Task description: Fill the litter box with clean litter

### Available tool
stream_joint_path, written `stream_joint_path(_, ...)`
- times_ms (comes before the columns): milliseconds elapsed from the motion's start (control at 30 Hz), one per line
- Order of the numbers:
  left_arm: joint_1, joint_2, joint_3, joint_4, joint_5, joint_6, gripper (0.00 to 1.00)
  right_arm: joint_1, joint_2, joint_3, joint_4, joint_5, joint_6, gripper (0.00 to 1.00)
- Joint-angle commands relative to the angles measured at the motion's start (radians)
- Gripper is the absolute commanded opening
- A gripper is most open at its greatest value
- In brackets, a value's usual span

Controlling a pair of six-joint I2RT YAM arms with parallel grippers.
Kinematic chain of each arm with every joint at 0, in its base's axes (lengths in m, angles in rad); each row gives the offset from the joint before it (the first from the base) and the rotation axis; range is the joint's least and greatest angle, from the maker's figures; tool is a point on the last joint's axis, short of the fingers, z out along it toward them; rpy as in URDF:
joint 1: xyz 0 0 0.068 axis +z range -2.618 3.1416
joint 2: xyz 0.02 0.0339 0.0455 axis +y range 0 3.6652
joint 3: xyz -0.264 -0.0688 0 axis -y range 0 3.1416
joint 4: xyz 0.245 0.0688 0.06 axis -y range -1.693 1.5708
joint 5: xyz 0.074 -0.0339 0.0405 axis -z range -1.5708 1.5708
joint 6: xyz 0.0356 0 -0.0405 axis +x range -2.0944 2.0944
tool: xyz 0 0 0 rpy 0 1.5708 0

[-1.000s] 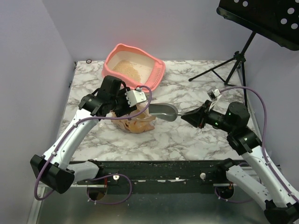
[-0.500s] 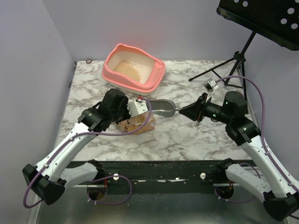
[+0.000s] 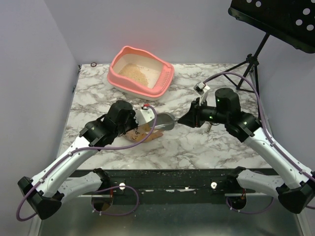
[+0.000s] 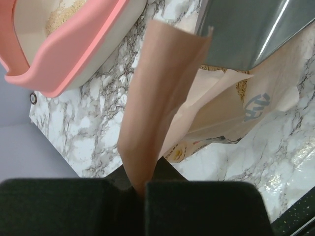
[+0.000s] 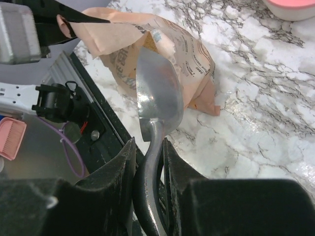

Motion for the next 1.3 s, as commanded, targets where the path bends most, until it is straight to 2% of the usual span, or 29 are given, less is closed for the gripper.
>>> stream_joint_path(0, -0.059, -0.059, 0.016, 0.069, -0.004, -0.08, 0.0, 0.042, 0.076, 0.074, -0.022, 0.082, 0.002, 0.01)
stream_joint_path(233, -0.196, -0.096, -0.052, 0.156, -0.07, -0.145, 0.0, 0.073, 0.214, 0.204, -0.105, 0.159, -0.037, 0.01)
stream_joint_path(500, -0.221, -0.11, -0.069, 0.262, -0.168, -0.249, 0.0, 0.099, 0.324, 0.336, -0.29, 0.341, -0.08, 0.01)
stream_joint_path(733, -0.257, -0.208, -0.066, 0.379, -0.166, -0.274, 0.0, 0.157, 0.43, 0.444, -0.367, 0.413, -0.07, 0.01)
stream_joint_path(867, -0.267, -0.22, -0.053, 0.399, -0.177, -0.286, 0.0, 0.179, 0.505, 0.552, -0.456, 0.514, -0.084, 0.01)
stream_joint_path(1100, -0.268, -0.266, -0.141, 0.446, -0.185, -0.3, 0.0, 0.199, 0.62, 0.735, -0.634, 0.656, -0.126, 0.01)
stream_joint_path(1267, -0.267, -0.338, -0.219, 0.564, -0.197, -0.315, 0.0, 0.219, 0.677, 0.804, -0.694, 0.715, -0.135, 0.01)
